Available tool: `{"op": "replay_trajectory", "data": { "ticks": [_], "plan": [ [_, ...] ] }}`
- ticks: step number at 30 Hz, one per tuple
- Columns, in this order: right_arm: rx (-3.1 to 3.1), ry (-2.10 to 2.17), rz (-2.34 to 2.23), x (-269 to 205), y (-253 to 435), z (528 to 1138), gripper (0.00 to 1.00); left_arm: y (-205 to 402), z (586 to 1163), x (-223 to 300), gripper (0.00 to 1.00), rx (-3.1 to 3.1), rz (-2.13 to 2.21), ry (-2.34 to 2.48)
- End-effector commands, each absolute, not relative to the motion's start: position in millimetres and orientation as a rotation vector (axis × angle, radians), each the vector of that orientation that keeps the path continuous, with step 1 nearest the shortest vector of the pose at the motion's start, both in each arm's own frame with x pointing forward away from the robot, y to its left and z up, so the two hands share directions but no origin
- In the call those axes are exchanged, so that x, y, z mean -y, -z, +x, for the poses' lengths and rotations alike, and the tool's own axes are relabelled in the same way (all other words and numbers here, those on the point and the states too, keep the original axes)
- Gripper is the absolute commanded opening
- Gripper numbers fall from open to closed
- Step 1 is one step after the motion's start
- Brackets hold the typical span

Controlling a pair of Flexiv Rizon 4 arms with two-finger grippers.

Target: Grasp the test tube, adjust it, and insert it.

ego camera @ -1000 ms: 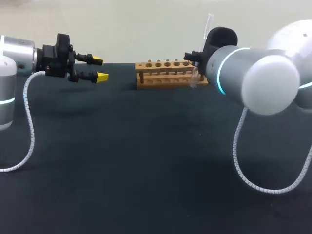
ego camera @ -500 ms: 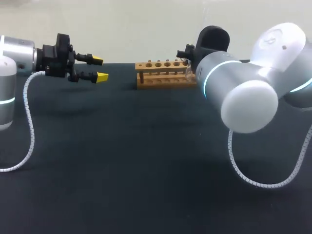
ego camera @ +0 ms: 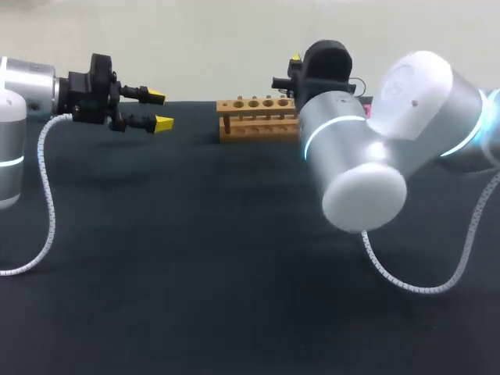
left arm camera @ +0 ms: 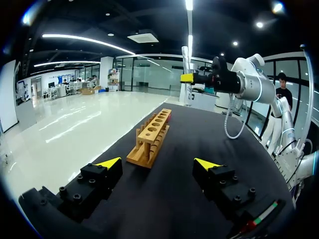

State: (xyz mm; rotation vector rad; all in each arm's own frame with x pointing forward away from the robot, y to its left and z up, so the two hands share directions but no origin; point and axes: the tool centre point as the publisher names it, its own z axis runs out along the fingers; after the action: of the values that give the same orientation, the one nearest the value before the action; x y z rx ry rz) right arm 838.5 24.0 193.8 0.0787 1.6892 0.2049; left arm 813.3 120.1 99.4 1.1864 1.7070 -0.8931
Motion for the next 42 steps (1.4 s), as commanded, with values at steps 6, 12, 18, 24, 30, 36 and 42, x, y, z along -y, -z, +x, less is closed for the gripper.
{"op": "replay_trajectory", "data": {
  "ticks": [6, 12, 18, 24, 30, 36, 42],
  "plan": [
    [-1.561, -0.135, 0.102, -35, -188, 865, 0.0, -99, 813, -121, 1.0, -1.701, 1.185, 0.893],
    [-1.529, -0.126, 0.102, -37, -185, 874, 0.0, -99, 813, -121, 1.0, -1.701, 1.185, 0.893],
    [-1.51, -0.105, 0.085, -34, -183, 880, 0.0, -99, 813, -121, 1.0, -1.701, 1.185, 0.893],
    [-1.508, -0.089, 0.06, -29, -181, 884, 0.0, -99, 813, -121, 1.0, -1.701, 1.185, 0.893],
    [-1.516, -0.083, 0.049, -22, -176, 887, 0.0, -99, 813, -121, 1.0, -1.701, 1.185, 0.893],
    [-1.527, -0.084, 0.043, -15, -172, 891, 0.0, -99, 813, -121, 1.0, -1.701, 1.185, 0.893],
    [-1.538, -0.082, 0.043, -9, -167, 892, 0.0, -99, 813, -121, 1.0, -1.701, 1.185, 0.893]
  ]
}}
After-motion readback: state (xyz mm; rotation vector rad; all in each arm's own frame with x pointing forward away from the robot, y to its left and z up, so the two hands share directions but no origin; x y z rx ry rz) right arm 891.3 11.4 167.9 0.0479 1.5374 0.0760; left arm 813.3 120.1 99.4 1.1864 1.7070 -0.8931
